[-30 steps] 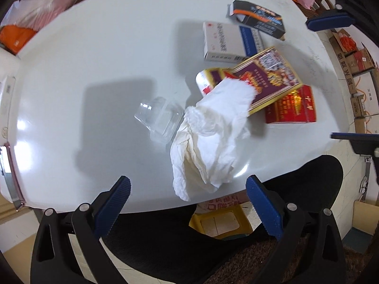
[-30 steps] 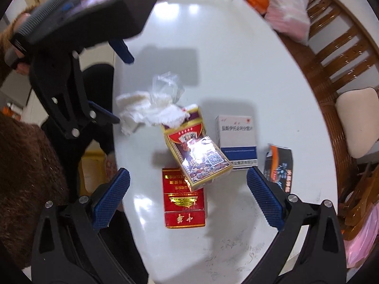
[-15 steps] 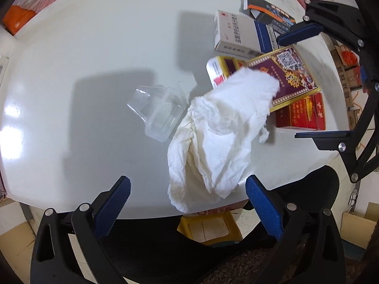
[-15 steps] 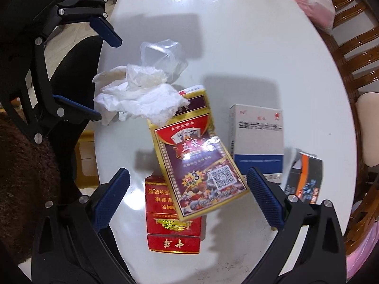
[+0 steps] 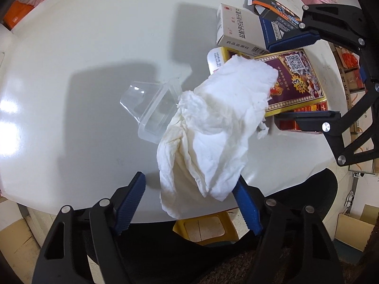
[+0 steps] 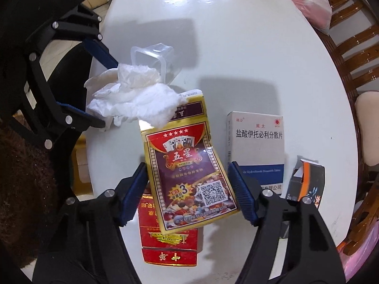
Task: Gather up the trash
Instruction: 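Grasp the crumpled white tissue with the left tool while the right tool grasps the purple-gold card box, then lift the tissue with the left tool while the right tool lifts the card box toward the bag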
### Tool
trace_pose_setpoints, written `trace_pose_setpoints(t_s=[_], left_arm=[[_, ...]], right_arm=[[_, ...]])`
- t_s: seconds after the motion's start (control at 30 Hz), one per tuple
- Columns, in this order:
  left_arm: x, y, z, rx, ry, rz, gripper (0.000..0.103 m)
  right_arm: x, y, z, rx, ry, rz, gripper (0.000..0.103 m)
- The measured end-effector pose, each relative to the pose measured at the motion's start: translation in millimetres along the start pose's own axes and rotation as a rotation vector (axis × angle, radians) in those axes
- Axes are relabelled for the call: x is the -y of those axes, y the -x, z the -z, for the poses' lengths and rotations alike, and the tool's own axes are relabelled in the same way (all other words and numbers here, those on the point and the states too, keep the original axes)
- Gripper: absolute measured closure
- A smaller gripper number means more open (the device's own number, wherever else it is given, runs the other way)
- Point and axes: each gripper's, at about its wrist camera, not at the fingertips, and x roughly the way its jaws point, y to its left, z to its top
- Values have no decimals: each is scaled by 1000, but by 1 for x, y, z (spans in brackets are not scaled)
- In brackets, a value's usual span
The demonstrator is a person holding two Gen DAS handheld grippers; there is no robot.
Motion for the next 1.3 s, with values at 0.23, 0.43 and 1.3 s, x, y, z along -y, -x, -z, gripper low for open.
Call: trace_pose_setpoints(t_s=[0.23, 0.43, 1.3], left_arm=[[4, 1, 4, 9, -1, 2, 37], [6, 3, 8, 14, -5, 7, 58], [31, 34, 22, 137, -38, 21, 79]], right_arm=[[-2, -15, 0, -59, -13, -2, 43], [1, -11, -2, -10, -69, 69, 43], [-55, 65, 53, 240, -522, 354, 43]])
